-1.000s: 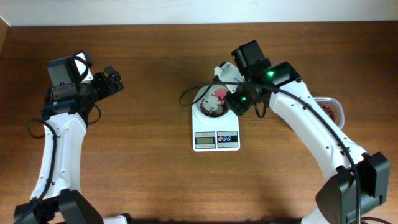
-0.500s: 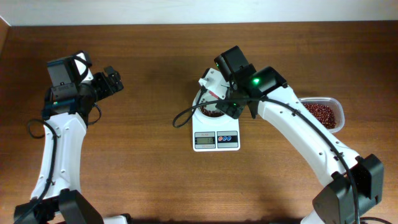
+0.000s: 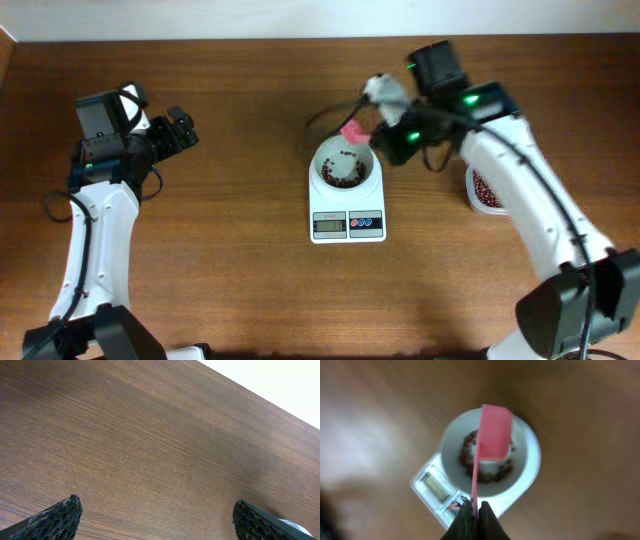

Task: Scoop item into bowl and weigh 50g on scale
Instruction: 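Return the empty scoop to the bean tub with the right gripper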

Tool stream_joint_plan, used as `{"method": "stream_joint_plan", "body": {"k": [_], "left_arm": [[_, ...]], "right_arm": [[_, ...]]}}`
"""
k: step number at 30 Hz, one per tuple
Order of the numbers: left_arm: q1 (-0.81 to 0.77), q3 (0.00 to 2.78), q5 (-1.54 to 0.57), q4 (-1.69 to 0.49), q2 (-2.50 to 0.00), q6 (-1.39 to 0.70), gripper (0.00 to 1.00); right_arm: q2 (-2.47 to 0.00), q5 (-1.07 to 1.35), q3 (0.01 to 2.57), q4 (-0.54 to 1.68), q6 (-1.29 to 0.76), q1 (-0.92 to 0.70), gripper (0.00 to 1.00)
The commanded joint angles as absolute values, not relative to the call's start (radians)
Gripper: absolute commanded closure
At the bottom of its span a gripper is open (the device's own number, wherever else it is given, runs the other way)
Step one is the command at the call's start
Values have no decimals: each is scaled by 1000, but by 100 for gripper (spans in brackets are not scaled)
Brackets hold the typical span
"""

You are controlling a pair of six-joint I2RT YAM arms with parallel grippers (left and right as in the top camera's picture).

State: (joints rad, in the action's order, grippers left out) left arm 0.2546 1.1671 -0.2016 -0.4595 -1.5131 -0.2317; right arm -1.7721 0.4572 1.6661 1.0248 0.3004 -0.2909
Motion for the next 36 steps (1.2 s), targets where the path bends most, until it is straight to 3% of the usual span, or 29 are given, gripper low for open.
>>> {"method": "stream_joint_plan", "body": {"k": [1,6,13,20,36], "left_arm": [[258,1183,-194,-459,-1517,-241,1],[258,1183,-194,-459,-1517,-241,1],[258,1183,-194,-459,-1517,-241,1],[258,1183,-194,-459,-1517,-241,1],[258,1183,-194,-459,-1517,-241,1]], "right_arm": [[-1772,743,1686,1098,196,-130,96],[-1772,722,1686,1407,231,137,96],[-1772,362,1686,1656,230,362,96],[-1772,49,1686,1626,227,407,96],[-1774,80,1685,1479,257,404,96]]}}
